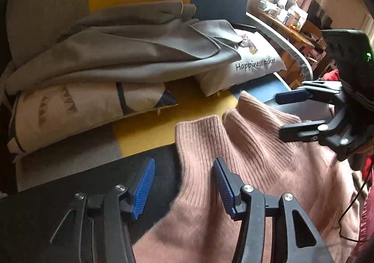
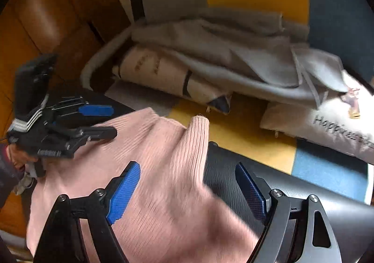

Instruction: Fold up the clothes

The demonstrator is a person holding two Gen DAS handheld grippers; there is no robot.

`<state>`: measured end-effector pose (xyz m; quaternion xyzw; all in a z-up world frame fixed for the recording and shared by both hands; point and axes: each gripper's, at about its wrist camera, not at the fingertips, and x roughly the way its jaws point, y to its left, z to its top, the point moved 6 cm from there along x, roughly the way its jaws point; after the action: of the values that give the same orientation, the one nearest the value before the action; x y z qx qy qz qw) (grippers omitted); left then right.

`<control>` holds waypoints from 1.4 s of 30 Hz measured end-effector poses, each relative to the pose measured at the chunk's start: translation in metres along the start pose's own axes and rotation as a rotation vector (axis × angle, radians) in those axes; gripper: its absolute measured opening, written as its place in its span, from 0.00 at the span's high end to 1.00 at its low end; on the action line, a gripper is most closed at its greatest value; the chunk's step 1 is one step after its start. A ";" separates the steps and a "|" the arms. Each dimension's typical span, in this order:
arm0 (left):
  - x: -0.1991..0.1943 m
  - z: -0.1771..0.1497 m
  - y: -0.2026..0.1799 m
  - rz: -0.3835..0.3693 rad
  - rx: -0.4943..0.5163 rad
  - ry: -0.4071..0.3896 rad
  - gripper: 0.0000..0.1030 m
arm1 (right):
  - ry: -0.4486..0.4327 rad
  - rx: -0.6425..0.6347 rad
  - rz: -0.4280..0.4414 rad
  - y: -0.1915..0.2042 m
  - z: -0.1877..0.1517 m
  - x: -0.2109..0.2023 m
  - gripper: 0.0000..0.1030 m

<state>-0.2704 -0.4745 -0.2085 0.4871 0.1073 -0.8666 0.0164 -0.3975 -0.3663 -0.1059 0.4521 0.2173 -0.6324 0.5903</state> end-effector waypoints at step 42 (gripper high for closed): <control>-0.158 -0.155 -0.119 -0.176 -0.163 -0.243 0.78 | -0.254 0.064 0.073 0.131 -0.169 -0.123 0.46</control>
<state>-0.0731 -0.3386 -0.1323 0.3646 0.2166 -0.9056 -0.0071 -0.2341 -0.1895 -0.0542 0.3948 0.1038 -0.6692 0.6209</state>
